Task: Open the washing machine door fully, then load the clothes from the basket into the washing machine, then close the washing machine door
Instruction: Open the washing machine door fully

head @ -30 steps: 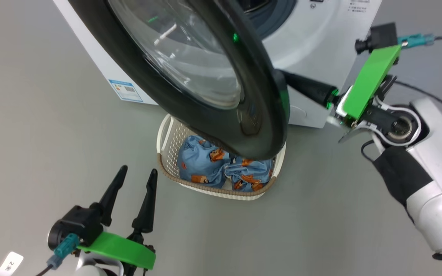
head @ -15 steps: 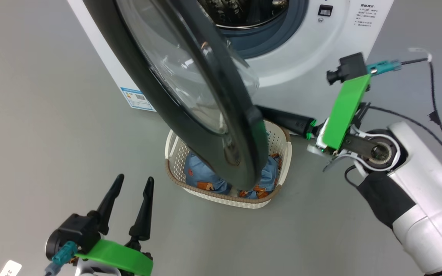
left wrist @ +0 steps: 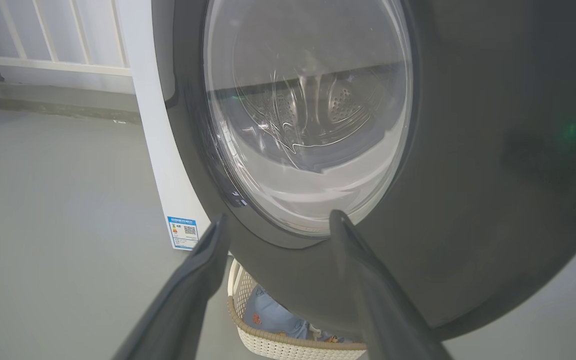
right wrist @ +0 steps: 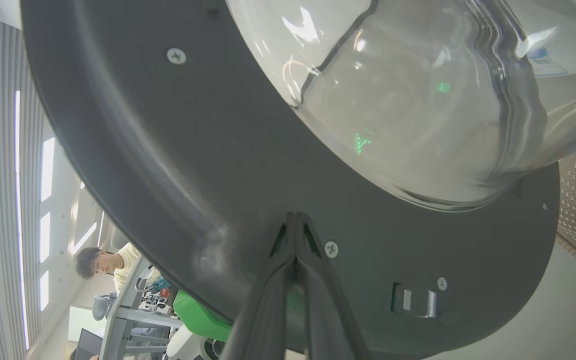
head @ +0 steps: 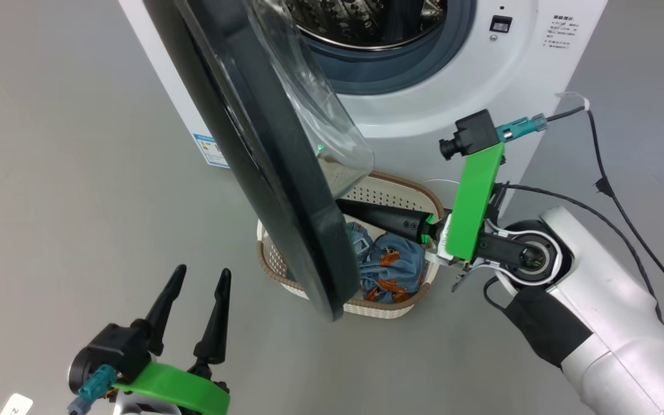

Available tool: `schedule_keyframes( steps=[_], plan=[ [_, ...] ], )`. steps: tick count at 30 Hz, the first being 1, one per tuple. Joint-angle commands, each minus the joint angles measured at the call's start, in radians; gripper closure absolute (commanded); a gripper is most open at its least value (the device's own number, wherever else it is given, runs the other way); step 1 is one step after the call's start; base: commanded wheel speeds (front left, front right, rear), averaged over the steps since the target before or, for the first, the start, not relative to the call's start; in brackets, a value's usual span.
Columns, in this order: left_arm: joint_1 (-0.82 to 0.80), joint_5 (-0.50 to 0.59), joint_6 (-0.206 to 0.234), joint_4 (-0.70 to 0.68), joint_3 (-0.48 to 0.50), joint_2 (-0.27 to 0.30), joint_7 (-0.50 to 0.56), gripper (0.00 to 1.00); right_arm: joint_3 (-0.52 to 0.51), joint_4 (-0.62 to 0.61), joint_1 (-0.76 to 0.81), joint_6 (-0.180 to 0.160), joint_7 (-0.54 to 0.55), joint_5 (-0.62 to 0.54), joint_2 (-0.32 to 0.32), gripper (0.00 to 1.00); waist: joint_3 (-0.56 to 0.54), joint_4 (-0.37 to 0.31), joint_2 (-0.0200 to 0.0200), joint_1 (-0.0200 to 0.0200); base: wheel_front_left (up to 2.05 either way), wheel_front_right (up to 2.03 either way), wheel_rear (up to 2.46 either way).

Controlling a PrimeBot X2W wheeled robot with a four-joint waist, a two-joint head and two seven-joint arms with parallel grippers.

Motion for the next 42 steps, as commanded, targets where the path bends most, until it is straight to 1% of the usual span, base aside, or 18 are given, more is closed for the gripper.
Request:
schedule_keyframes(
  steps=[1,7,13,14,15,16,18,19,20,21,27,37,42],
  plan=[
    [-0.004,0.012,-0.002,-0.025,0.034,0.017,-0.006,0.0,0.017,-0.037,0.019,0.002,0.005,-0.004,0.035,1.0,-0.001,0.002,0.0,0.0,0.0,0.0,0.0],
    [-0.006,0.013,-0.002,-0.023,0.038,0.017,-0.006,0.0,0.022,-0.039,0.024,0.002,0.001,-0.004,0.042,1.0,-0.006,-0.003,0.0,0.0,0.0,0.0,0.0],
    [-0.008,0.006,-0.002,-0.015,0.03,0.023,-0.006,0.0,0.013,-0.029,0.046,0.002,-0.027,-0.012,0.028,1.0,-0.02,-0.027,0.0,0.0,0.0,0.0,0.0],
    [-0.01,0.002,-0.002,-0.011,0.029,0.027,-0.006,0.0,0.009,-0.028,0.055,0.002,-0.041,-0.017,0.019,0.88,-0.022,-0.038,0.0,0.0,0.0,0.0,0.0],
    [-0.01,0.002,-0.002,-0.011,0.029,0.027,-0.006,0.0,0.009,-0.028,0.055,0.002,-0.041,-0.017,0.019,0.88,-0.022,-0.038,0.0,0.0,0.0,0.0,0.0],
    [-0.011,0.0,-0.002,-0.009,0.029,0.029,-0.006,0.0,0.006,-0.027,0.06,0.002,-0.049,-0.019,0.015,0.73,-0.025,-0.044,0.0,0.0,0.0,0.0,0.0],
    [-0.01,-0.004,-0.002,-0.007,0.031,0.033,-0.006,0.0,0.002,-0.029,0.075,0.002,-0.066,-0.021,0.005,0.55,-0.031,-0.057,0.0,0.0,0.0,0.0,0.0],
    [-0.009,-0.007,-0.002,-0.005,0.033,0.035,-0.006,0.0,-0.002,-0.032,0.084,0.002,-0.076,-0.023,0.0,0.45,-0.034,-0.064,0.0,0.0,0.0,0.0,0.0],
    [-0.008,-0.011,-0.002,-0.004,0.035,0.037,-0.006,0.0,-0.004,-0.033,0.094,0.002,-0.085,-0.025,-0.007,0.13,-0.038,-0.07,0.0,0.0,0.0,0.0,0.0],
    [-0.006,-0.014,-0.002,-0.003,0.036,0.039,-0.006,0.0,-0.006,-0.035,0.105,0.002,-0.096,-0.028,-0.014,0.0,-0.042,-0.077,0.0,0.0,0.0,0.0,0.0],
    [0.006,-0.029,-0.002,0.007,0.041,0.055,-0.006,0.0,-0.009,-0.045,0.182,0.002,-0.156,-0.04,-0.06,0.0,-0.065,-0.117,0.0,0.0,0.0,0.0,0.0],
    [0.045,-0.028,-0.002,0.001,0.085,0.071,-0.006,0.0,-0.023,-0.061,0.293,0.002,-0.247,-0.037,-0.123,0.0,-0.094,-0.194,0.0,0.0,0.0,0.0,0.0],
    [0.061,-0.024,-0.002,-0.005,0.104,0.074,-0.006,0.0,-0.029,-0.059,0.333,0.002,-0.306,-0.05,-0.152,0.0,-0.1,-0.221,0.0,0.0,0.0,0.0,0.0]
  ],
)
